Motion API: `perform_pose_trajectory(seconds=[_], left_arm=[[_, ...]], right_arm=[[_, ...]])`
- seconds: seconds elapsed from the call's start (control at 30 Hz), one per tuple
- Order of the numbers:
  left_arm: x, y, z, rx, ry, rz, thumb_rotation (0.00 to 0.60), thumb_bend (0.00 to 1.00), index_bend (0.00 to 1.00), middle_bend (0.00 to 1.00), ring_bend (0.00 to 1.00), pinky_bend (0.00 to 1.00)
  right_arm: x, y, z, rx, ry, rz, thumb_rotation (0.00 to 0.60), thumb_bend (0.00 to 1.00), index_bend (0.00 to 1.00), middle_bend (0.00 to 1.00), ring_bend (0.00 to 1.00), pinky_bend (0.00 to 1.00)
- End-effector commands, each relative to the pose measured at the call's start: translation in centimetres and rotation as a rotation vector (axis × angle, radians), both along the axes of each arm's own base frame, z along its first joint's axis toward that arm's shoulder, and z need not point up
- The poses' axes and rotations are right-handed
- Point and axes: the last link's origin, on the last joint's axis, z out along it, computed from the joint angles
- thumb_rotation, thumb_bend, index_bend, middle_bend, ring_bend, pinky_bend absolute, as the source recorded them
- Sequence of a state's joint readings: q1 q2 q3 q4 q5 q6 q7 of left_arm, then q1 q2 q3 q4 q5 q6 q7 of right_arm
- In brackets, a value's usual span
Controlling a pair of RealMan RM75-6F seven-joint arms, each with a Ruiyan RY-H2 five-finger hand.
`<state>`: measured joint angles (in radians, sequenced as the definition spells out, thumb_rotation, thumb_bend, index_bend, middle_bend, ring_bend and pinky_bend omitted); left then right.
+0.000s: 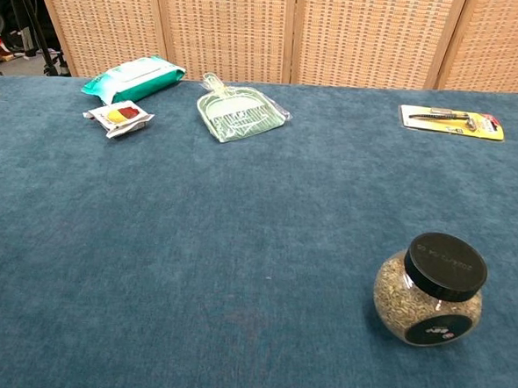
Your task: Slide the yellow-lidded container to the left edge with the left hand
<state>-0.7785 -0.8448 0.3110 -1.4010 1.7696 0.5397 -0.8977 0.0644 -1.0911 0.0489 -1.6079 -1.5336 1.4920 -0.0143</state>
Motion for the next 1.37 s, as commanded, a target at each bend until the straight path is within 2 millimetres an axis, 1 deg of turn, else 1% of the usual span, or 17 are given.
perform_pose_trajectory(seconds=[0.03, 0.1, 0.13, 0.17, 0.2, 0.23, 0.27, 0.3, 0.33, 0.4, 0.47, 0.73, 0.8, 0.93, 1.03, 1.17, 1.37], left_arm=[[0.9, 0.8, -1.9, -0.050, 0.013, 0.044, 0.600, 0.54, 0.70, 0.45, 0.46, 0.50], [0.7, 1.1, -2.3, -0.053, 0.015, 0.061, 0.600, 0.54, 0.70, 0.45, 0.45, 0.50], [0.5, 1.2, -2.4, -0.052, 0.020, 0.065, 0.600, 0.54, 0.70, 0.42, 0.44, 0.50], [0.3, 1.4, -2.3, -0.050, 0.031, 0.067, 0.600, 0.53, 0.63, 0.32, 0.35, 0.47], [0.2, 1.6, -2.3, -0.048, 0.043, 0.064, 0.600, 0.51, 0.47, 0.18, 0.21, 0.36], [-0.1, 1.9, -2.2, -0.046, 0.065, 0.054, 0.600, 0.50, 0.37, 0.12, 0.15, 0.28], [-0.4, 2.2, -2.1, -0.038, 0.082, 0.042, 0.600, 0.48, 0.17, 0.02, 0.04, 0.13], [-0.7, 2.6, -2.0, -0.007, 0.088, 0.020, 0.600, 0.46, 0.04, 0.00, 0.00, 0.03], [-0.8, 2.8, -1.9, 0.023, 0.080, 0.002, 0.600, 0.46, 0.00, 0.00, 0.00, 0.00], [-0.5, 3.0, -1.6, 0.115, 0.018, -0.027, 0.600, 0.44, 0.00, 0.00, 0.00, 0.00], [-0.3, 2.5, -0.8, 0.179, -0.015, -0.061, 0.600, 0.43, 0.00, 0.00, 0.00, 0.00], [0.1, 1.6, 1.0, 0.288, -0.082, -0.086, 0.600, 0.41, 0.00, 0.00, 0.00, 0.00], [0.3, 1.0, 1.5, 0.318, -0.115, -0.119, 0.600, 0.34, 0.00, 0.00, 0.00, 0.00], [0.7, -1.3, 2.3, 0.468, -0.154, -0.251, 0.600, 0.06, 0.00, 0.00, 0.00, 0.00], [1.0, -3.2, 1.7, 0.612, -0.142, -0.330, 0.600, 0.00, 0.00, 0.00, 0.00, 0.00], [1.5, -5.3, 0.6, 0.728, -0.123, -0.341, 0.600, 0.00, 0.00, 0.00, 0.00, 0.00], [1.7, -7.2, -1.0, 0.852, -0.129, -0.315, 0.600, 0.00, 0.00, 0.00, 0.00, 0.00]], right_arm=[[0.0, 0.0, 0.0, -0.001, 0.000, -0.002, 0.600, 0.00, 0.04, 0.00, 0.00, 0.00], [0.0, -0.1, 0.0, -0.001, 0.001, -0.002, 0.600, 0.00, 0.04, 0.00, 0.00, 0.00], [0.0, -0.1, 0.0, 0.000, 0.001, -0.002, 0.600, 0.00, 0.04, 0.00, 0.00, 0.00], [0.0, -0.1, 0.0, 0.001, 0.001, -0.002, 0.600, 0.00, 0.04, 0.00, 0.00, 0.00], [0.0, -0.1, 0.0, 0.001, 0.001, -0.003, 0.600, 0.00, 0.04, 0.00, 0.00, 0.00], [-0.1, -0.1, 0.0, 0.002, 0.001, -0.003, 0.600, 0.00, 0.04, 0.00, 0.00, 0.00], [-0.1, -0.1, 0.0, 0.002, 0.001, -0.004, 0.600, 0.00, 0.04, 0.00, 0.00, 0.00], [-0.1, -0.1, 0.0, 0.001, 0.001, -0.004, 0.600, 0.00, 0.04, 0.00, 0.00, 0.00], [-0.1, -0.1, 0.0, 0.001, 0.001, -0.005, 0.600, 0.00, 0.04, 0.00, 0.00, 0.00], [-0.1, -0.1, 0.0, 0.000, 0.001, -0.005, 0.600, 0.00, 0.04, 0.00, 0.00, 0.00], [-0.1, -0.1, 0.0, 0.002, 0.001, -0.006, 0.600, 0.00, 0.04, 0.00, 0.00, 0.00], [0.0, 0.0, 0.0, 0.002, 0.000, -0.003, 0.600, 0.00, 0.04, 0.00, 0.00, 0.00], [0.0, 0.0, 0.0, 0.000, -0.001, -0.002, 0.600, 0.00, 0.04, 0.00, 0.00, 0.00], [0.1, 0.0, 0.0, -0.002, 0.000, 0.010, 0.600, 0.00, 0.04, 0.00, 0.00, 0.00], [0.1, 0.0, -0.1, -0.004, 0.004, 0.020, 0.600, 0.00, 0.04, 0.00, 0.00, 0.00], [0.0, -0.2, 0.0, -0.009, -0.001, 0.027, 0.600, 0.00, 0.04, 0.00, 0.00, 0.00], [-0.3, -0.3, 0.3, -0.033, -0.008, 0.037, 0.600, 0.00, 0.04, 0.00, 0.00, 0.00]])
